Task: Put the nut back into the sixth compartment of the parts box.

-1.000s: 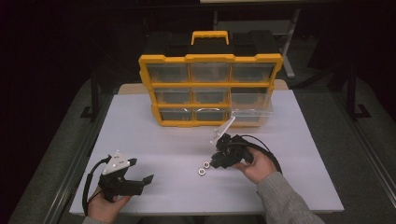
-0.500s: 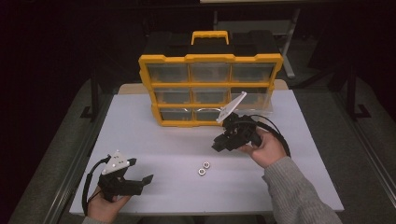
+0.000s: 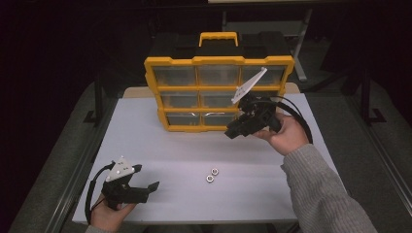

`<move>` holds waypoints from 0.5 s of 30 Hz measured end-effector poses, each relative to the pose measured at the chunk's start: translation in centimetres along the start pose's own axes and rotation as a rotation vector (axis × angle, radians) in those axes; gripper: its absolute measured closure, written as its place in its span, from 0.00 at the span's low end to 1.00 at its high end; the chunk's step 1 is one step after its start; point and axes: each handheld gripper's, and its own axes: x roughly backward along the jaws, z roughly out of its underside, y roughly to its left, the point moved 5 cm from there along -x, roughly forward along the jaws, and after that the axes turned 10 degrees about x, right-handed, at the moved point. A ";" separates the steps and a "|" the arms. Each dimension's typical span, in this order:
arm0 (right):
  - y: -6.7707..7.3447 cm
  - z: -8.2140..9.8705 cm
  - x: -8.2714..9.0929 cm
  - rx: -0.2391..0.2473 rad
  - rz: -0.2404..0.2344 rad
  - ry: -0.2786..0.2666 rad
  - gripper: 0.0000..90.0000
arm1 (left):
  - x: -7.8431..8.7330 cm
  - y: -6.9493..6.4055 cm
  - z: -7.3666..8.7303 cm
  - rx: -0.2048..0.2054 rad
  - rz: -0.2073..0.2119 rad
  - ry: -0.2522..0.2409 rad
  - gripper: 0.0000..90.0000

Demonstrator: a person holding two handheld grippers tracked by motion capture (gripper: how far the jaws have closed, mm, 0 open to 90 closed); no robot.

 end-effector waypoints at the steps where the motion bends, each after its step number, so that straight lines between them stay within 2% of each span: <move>1: -0.1 -0.1 0.3 -0.010 0.003 0.000 0.77 | 0.0 0.0 0.0 0.001 0.000 -0.001 0.16; 7: -1.2 -0.5 1.7 -0.021 0.024 -0.006 0.77 | 0.0 0.0 0.0 0.014 0.003 -0.008 0.16; 12: -2.2 -0.4 3.1 -0.055 0.041 -0.008 0.77 | 0.0 0.0 0.0 0.003 0.001 0.000 0.16; 15: -2.9 -0.2 3.8 -0.074 0.054 -0.009 0.77 | 0.0 0.0 0.0 0.014 0.004 -0.007 0.16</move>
